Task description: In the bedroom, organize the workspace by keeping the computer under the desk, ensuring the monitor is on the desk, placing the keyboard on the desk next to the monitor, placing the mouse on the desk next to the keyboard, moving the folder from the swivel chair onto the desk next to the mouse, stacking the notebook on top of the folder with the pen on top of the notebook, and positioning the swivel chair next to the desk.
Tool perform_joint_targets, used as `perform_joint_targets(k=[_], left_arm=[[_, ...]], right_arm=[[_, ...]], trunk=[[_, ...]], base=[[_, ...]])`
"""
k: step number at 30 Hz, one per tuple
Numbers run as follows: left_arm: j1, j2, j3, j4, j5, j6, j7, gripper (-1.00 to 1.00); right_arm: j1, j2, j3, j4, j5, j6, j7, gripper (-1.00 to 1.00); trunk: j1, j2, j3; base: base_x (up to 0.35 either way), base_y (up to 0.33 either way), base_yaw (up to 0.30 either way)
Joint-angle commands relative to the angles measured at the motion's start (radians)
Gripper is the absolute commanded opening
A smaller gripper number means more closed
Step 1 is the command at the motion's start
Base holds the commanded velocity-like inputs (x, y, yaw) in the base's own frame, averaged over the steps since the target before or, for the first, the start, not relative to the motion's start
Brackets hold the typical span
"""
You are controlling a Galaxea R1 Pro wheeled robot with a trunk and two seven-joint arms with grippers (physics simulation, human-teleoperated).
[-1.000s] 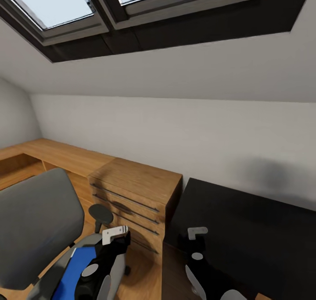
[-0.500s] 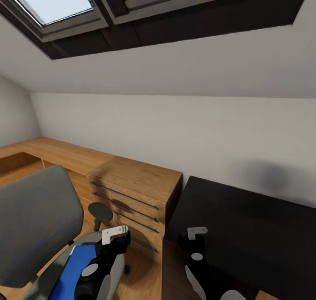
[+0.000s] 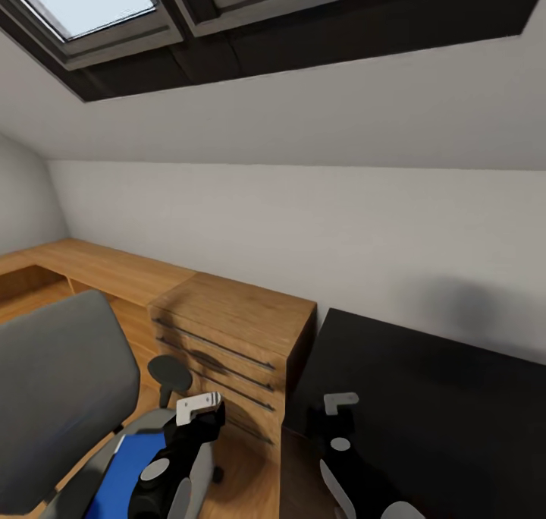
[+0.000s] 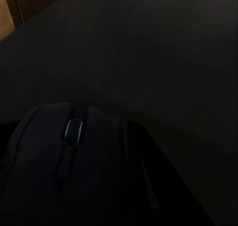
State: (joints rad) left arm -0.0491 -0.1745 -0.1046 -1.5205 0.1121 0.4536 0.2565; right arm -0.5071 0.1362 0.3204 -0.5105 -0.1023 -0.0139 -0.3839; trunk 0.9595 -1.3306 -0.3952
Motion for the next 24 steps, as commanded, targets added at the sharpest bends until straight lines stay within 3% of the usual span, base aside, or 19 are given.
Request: perform_joint_targets(k=[1, 24], left_arm=[[0.000, 0.000, -0.001, -0.001, 0.011, 0.004, 0.009, 1.00], [0.000, 0.000, -0.001, -0.001, 0.009, 0.004, 0.009, 1.00]], right_arm=[[-0.001, -0.001, 0.007, 0.011, -0.025, -0.004, -0.007, -1.00], [-0.001, -0.001, 0.014, 0.009, -0.025, -0.053, -0.006, -1.00]], trunk=[[0.000, 0.000, -0.001], [0.000, 0.000, -0.001]], base=[[0.063, 0.000, 0.000], [0.005, 0.000, 0.000]])
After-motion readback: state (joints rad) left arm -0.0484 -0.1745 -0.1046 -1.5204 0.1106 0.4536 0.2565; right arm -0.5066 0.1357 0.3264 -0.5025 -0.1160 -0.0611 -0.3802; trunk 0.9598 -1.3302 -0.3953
